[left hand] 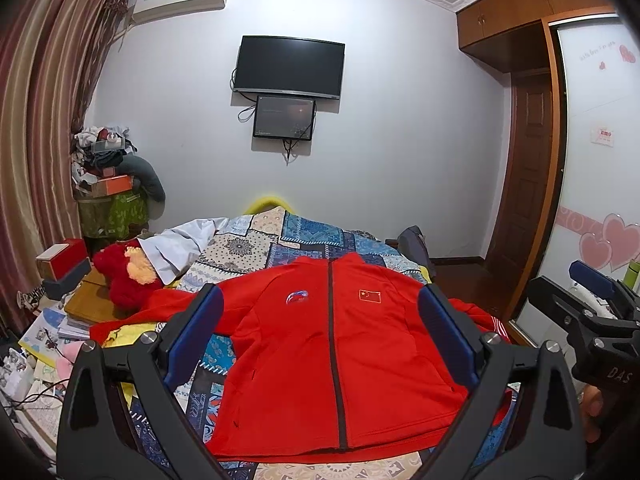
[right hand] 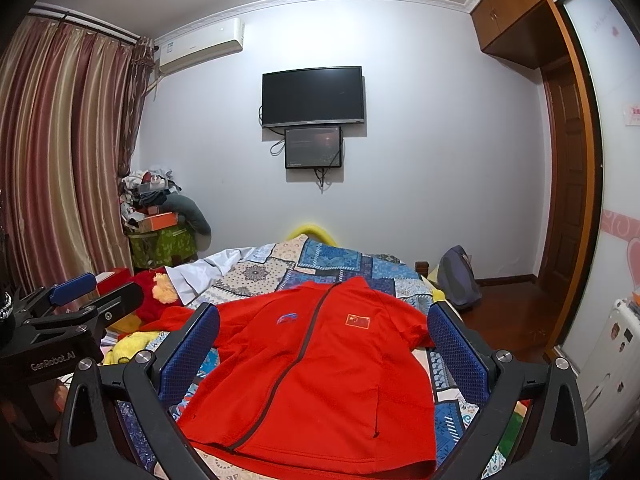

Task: Fold large clothes

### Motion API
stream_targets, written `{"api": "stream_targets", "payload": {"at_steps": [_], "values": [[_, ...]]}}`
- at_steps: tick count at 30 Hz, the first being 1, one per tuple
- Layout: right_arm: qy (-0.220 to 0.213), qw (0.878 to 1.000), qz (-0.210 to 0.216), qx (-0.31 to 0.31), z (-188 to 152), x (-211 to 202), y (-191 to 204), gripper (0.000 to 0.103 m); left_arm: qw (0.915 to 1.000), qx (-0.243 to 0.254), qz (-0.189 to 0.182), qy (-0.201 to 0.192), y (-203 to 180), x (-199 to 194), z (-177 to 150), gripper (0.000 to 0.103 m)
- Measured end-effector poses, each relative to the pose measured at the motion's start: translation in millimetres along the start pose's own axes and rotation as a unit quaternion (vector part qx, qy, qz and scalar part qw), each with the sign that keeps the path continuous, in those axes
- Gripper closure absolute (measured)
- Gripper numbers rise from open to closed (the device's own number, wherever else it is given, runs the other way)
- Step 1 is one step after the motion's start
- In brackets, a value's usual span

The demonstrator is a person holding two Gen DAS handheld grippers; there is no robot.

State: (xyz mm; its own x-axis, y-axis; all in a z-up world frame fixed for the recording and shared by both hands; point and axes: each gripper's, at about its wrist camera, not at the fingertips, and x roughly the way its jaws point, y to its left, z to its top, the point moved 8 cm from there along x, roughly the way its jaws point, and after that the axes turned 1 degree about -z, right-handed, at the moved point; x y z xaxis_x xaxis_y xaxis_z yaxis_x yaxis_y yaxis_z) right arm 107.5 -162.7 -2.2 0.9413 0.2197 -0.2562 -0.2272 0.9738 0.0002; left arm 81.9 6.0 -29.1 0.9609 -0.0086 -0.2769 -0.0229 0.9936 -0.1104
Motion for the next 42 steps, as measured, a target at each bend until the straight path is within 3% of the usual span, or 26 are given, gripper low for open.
{"api": "stream_targets", "payload": {"at_steps": [42], "values": [[0.007,1.000,-0.004,0.000,-2.4,8.2,1.8,0.000,0.9999,0.005,0.013,-0.002,2.6,0.2,2.0,0.005]]}}
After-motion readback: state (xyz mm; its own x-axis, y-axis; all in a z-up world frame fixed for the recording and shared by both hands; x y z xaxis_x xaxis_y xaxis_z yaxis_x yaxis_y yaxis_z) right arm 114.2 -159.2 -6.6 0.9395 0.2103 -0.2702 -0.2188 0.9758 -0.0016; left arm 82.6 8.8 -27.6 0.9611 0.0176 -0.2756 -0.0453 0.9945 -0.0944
